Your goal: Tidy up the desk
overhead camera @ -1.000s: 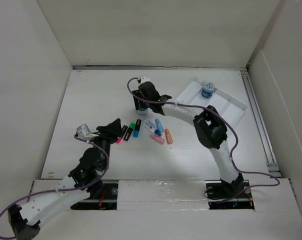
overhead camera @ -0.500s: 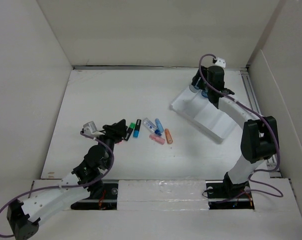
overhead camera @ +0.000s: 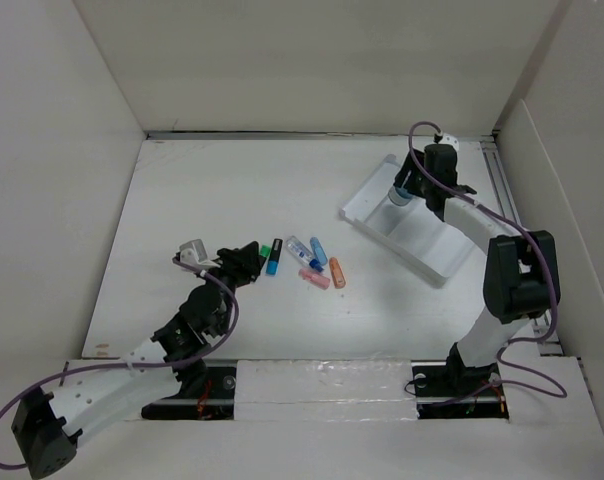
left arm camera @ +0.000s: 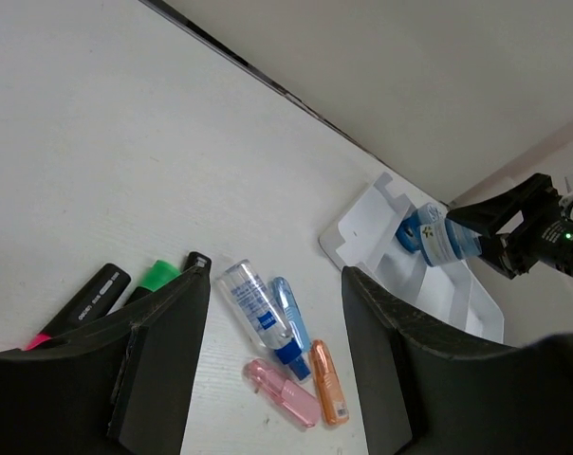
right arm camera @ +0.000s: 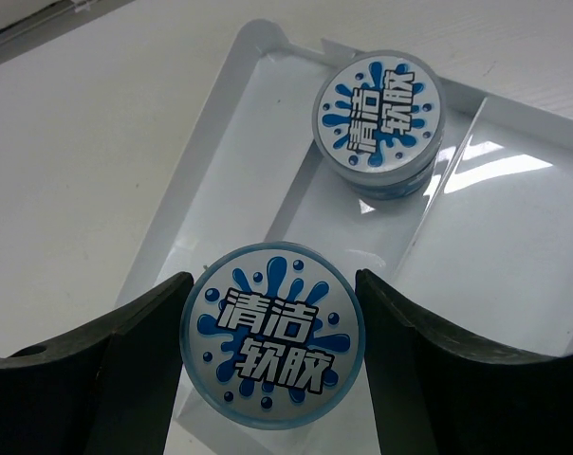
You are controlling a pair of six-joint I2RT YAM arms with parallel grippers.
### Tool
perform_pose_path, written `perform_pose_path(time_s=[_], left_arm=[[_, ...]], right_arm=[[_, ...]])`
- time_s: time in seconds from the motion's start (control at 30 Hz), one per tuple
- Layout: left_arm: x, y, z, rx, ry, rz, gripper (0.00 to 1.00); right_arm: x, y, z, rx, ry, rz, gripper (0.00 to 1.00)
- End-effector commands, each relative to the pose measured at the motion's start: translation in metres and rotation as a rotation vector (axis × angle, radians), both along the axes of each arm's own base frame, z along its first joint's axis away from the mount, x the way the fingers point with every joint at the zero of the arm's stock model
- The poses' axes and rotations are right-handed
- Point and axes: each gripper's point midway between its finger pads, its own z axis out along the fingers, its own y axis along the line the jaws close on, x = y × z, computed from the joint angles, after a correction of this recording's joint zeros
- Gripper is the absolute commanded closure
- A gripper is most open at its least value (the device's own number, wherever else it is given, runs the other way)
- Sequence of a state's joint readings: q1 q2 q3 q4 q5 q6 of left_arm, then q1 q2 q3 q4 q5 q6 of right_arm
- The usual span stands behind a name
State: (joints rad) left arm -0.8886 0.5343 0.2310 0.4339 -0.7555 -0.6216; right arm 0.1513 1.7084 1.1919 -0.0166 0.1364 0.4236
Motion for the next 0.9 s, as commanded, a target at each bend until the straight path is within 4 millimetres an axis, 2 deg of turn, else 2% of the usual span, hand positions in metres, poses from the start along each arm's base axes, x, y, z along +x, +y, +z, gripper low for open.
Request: perform_pose_path(time_s=[0.0,0.13,0.37,0.43,0.5,0.53,0.67,0.7,0.77,0.8,0.87], left_arm=[[0.002,-0.006,0.029,-0.046,-0.064,-0.019,0.46],[0.004,-0.011,0.03,-0.023,-0.045,-0.032,0.46],[0.009,-0.022,0.025,0.022,-0.018,-0.057,0.33],[0.01,-0.025,0.021,0.037,-0.013,-0.062,0.3],[0.013,-0.028,0.02,0.057,0.006,-0.064,0.26],[0.014,-0.029,0.018,0.066,0.017,-0.064,0.25],[0.018,-0.033,0.01,0.093,0.039,-0.06,0.21],[0.019,-0.035,0.009,0.102,0.048,-0.059,0.21],[0.021,-0.036,0.005,0.116,0.063,-0.057,0.22],[0.022,-0.037,0.0,0.131,0.073,-0.056,0.23],[0.024,-0.04,-0.003,0.133,0.07,-0.055,0.26]], right_arm=[[0.01,0.007,0.006,0.026,-0.028,0.013,0.6],[0.01,0.011,-0.007,0.006,0.019,0.027,0.58],[0.008,0.016,-0.009,-0.019,0.022,0.029,0.51],[0.007,0.016,-0.009,-0.027,0.021,0.018,0.44],[0.006,0.02,-0.007,-0.031,0.012,0.022,0.26],[0.006,0.02,-0.006,-0.031,0.009,0.024,0.24],[-0.002,0.028,0.003,-0.038,-0.016,0.029,0.04],[0.002,0.029,0.02,-0.025,-0.071,0.029,0.03],[-0.004,0.038,0.027,-0.025,-0.09,0.044,0.02],[-0.008,0.034,0.041,-0.027,-0.123,0.026,0.02],[-0.016,0.044,0.054,-0.01,-0.166,0.038,0.03]])
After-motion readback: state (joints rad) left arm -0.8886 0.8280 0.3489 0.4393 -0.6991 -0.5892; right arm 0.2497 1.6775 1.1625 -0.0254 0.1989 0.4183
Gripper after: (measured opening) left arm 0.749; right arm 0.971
